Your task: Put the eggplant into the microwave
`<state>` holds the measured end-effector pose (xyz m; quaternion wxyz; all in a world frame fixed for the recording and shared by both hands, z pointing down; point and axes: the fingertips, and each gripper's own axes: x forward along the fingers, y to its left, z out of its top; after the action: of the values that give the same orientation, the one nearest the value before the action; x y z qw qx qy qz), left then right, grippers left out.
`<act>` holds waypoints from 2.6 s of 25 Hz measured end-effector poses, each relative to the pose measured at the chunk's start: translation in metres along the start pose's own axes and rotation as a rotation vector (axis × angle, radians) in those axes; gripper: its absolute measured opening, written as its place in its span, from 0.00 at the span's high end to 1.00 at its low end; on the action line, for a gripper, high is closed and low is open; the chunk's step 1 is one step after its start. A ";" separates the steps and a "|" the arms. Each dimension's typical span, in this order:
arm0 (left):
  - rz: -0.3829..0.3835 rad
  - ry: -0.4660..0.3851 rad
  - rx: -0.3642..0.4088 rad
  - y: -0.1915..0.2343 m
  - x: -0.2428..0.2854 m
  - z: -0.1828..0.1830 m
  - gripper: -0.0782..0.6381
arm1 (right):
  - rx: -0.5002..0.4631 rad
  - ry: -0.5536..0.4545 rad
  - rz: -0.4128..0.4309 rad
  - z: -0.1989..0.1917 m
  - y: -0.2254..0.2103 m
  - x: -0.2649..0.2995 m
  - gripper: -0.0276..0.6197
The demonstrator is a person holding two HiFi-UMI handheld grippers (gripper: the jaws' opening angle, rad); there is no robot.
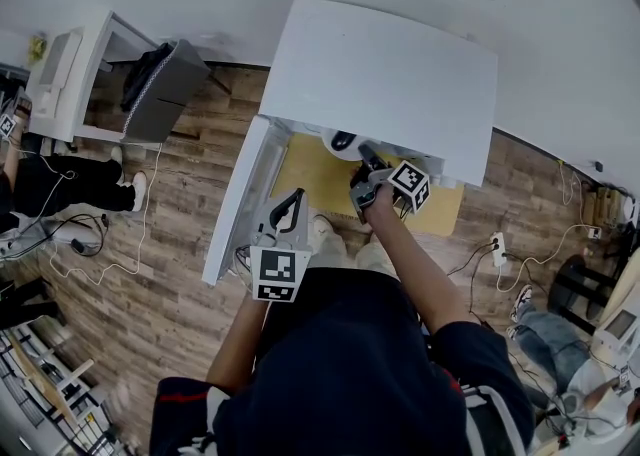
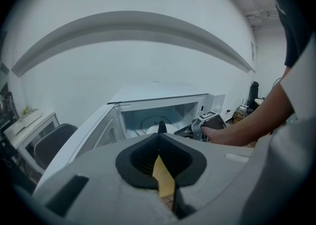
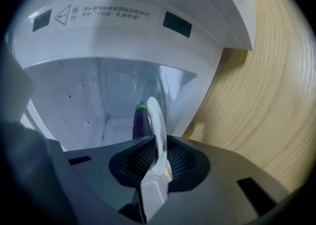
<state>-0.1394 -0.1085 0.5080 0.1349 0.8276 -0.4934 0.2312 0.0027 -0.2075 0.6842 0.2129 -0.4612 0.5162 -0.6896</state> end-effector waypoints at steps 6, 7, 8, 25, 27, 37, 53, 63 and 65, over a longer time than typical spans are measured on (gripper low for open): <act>0.007 0.003 -0.009 -0.003 0.002 -0.003 0.87 | -0.019 0.018 0.010 0.001 -0.001 -0.006 0.83; 0.008 0.004 -0.010 -0.005 0.002 -0.003 0.87 | -0.032 0.018 0.007 0.001 -0.001 -0.009 0.83; 0.007 0.003 -0.010 -0.007 0.002 -0.003 0.87 | -0.052 0.018 0.004 0.002 -0.001 -0.011 0.83; 0.017 -0.020 -0.156 -0.009 -0.002 -0.009 0.87 | -0.354 0.147 -0.041 -0.028 -0.001 -0.031 0.92; 0.020 -0.020 -0.154 -0.008 -0.003 -0.010 0.87 | -0.410 0.172 -0.052 -0.033 -0.001 -0.030 0.93; 0.037 0.005 -0.097 -0.009 -0.002 -0.016 0.87 | -0.751 0.272 -0.124 -0.052 0.002 -0.021 0.94; 0.067 0.023 -0.113 0.001 -0.005 -0.026 0.87 | -0.795 0.295 -0.148 -0.052 0.007 0.005 0.94; 0.068 0.024 -0.117 0.001 -0.005 -0.026 0.87 | -0.823 0.270 -0.155 -0.036 0.013 0.016 0.94; 0.068 0.022 -0.115 0.001 -0.005 -0.025 0.87 | -0.829 0.268 -0.154 -0.033 0.014 0.019 0.94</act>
<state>-0.1488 -0.0940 0.5268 0.1796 0.7985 -0.5324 0.2160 -0.0370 -0.2105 0.6776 -0.1110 -0.4514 0.7363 -0.4917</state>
